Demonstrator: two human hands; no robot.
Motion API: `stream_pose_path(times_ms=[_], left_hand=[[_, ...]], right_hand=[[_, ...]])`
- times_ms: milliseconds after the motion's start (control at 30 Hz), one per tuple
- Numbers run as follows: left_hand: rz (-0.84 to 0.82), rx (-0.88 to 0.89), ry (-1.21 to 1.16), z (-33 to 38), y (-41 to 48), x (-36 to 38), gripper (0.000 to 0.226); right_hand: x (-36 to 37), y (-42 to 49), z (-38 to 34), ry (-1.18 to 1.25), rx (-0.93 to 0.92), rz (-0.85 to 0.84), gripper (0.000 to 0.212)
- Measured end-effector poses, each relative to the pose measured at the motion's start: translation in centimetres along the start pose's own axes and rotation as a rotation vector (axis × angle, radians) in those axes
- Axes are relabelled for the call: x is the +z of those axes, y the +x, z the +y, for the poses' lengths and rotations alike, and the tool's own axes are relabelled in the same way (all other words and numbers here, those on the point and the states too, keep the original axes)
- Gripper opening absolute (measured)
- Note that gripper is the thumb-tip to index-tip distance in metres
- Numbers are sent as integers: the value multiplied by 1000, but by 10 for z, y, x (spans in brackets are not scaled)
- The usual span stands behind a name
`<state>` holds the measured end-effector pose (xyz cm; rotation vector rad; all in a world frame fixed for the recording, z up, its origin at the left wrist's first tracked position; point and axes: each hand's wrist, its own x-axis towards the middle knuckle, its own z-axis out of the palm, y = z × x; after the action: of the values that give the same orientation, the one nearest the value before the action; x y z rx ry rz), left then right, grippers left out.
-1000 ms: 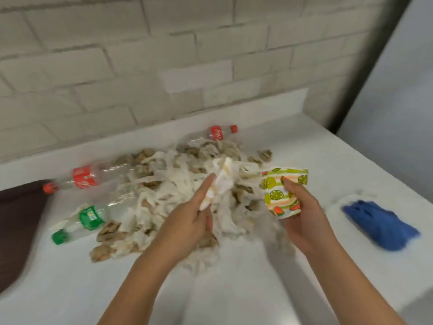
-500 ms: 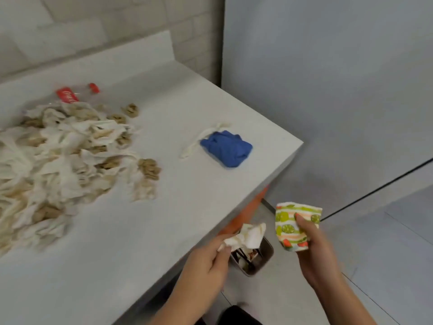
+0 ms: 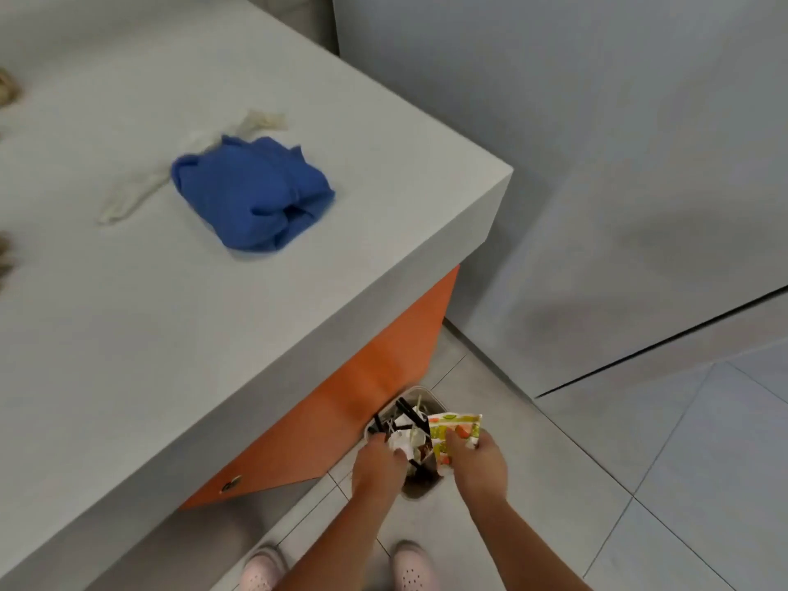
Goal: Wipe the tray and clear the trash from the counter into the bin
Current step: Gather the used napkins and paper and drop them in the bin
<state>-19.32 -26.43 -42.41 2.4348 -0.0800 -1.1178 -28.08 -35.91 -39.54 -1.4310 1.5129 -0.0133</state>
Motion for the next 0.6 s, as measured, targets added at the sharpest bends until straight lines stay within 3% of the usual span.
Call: stream_pose_path(times_ms=[100,233,333,467,533,600], left_hand=[[2,-16,82,0,12,5,61],[114,130,96,12,-22,-25,50],[226,339,-63,18,-68,-59,29],[356,610,-302,38,-150,-127,19],[457,691,-396,48,-189,-167,17],[542,661,-519,53,-219,-206,15]], right_hand=[[15,20,5,-137,56,-162,71],[18,17,3,-201,-46,-249,78],[7,-15,-27,-81,-193,-226,68],[-20,-89,-93,209,-428,-190,8],[-32,-128,-128,332,-548,-251,16],[-38,-168,-162,436,-665,-300,16]])
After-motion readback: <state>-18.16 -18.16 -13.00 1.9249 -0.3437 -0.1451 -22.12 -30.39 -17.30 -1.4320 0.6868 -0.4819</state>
